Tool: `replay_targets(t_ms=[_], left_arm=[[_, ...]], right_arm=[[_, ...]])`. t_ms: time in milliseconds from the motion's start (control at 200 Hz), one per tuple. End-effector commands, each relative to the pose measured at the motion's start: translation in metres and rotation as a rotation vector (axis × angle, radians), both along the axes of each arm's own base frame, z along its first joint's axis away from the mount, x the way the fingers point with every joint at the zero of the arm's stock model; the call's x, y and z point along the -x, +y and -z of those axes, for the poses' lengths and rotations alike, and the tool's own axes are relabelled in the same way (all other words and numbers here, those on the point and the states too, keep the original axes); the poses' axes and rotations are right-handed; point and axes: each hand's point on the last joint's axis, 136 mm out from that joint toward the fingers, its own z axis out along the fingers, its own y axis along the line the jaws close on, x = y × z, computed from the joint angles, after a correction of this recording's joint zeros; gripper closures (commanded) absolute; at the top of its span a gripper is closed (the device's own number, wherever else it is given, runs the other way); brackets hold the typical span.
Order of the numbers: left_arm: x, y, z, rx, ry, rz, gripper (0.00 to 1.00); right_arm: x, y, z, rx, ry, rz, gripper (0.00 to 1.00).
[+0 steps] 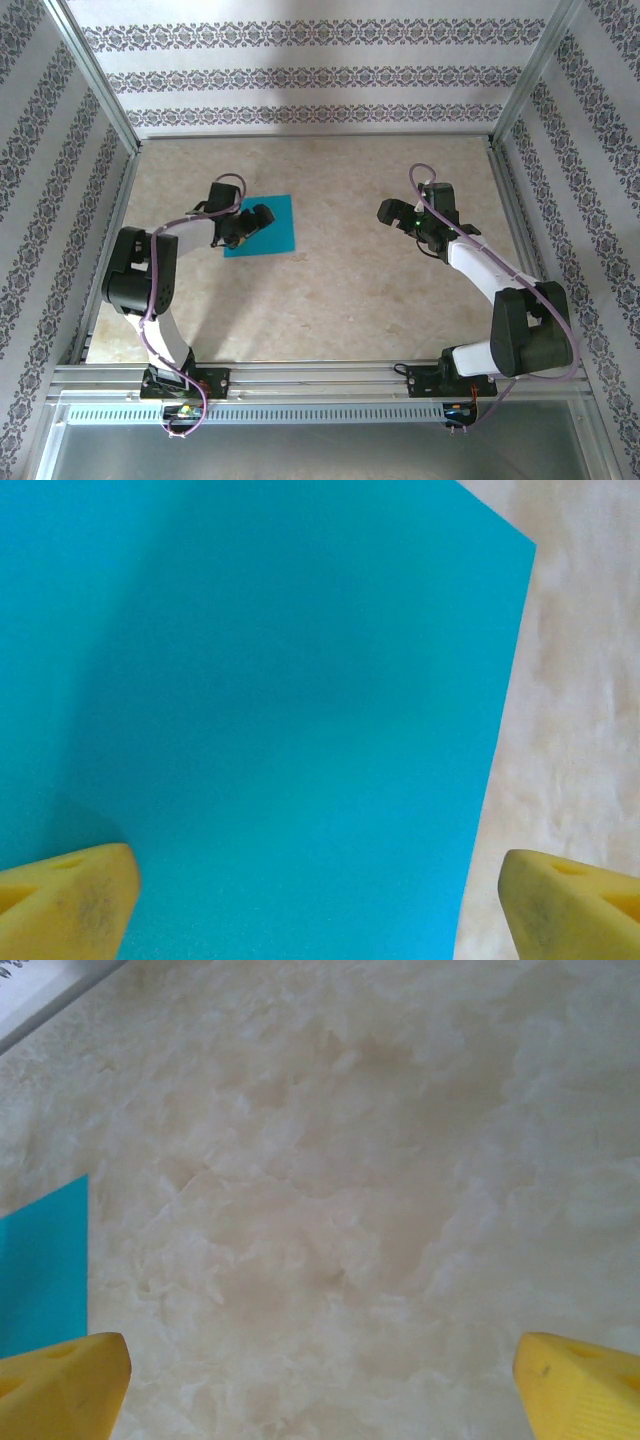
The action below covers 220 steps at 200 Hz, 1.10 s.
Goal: Fold a paper plane with a square sheet of paper (pick it up from the middle)
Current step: Move the square sheet of paper to the center of the table.
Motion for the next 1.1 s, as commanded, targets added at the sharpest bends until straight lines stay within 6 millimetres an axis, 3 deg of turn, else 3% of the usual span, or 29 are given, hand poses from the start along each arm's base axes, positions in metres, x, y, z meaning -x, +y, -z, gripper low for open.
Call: replay_targets(t_ms=[0, 230, 395, 525, 630, 725, 859, 1094], left_arm=[[0.053, -0.035, 0.028, 0.015, 0.166, -0.015, 0.05], [0.099, -0.123, 0.024, 0.13, 0.183, -0.026, 0.05], [0.092, -0.152, 0.001, 0.252, 0.129, -0.026, 0.07], [0.083, -0.151, -0.034, 0.224, 0.047, 0.025, 0.07], [0.081, -0.136, -0.05, 0.124, -0.017, 0.055, 0.06], [0.08, -0.119, -0.052, 0.024, -0.02, 0.078, 0.06], [0.076, -0.109, -0.053, -0.003, -0.026, 0.097, 0.06], [0.075, -0.119, -0.04, 0.013, 0.022, 0.175, 0.06]], right_arm=[[0.001, 0.002, -0.001, -0.028, 0.028, 0.016, 0.03], [0.022, 0.009, 0.008, -0.07, 0.094, -0.01, 0.06], [0.041, 0.025, 0.012, -0.109, 0.154, -0.05, 0.12], [0.062, 0.05, 0.02, -0.126, 0.212, -0.114, 0.2], [0.077, 0.078, 0.029, -0.145, 0.258, -0.177, 0.26], [0.085, 0.104, 0.038, -0.151, 0.295, -0.237, 0.33], [0.085, 0.133, 0.05, -0.149, 0.345, -0.304, 0.43], [0.082, 0.16, 0.074, -0.11, 0.418, -0.351, 0.5]])
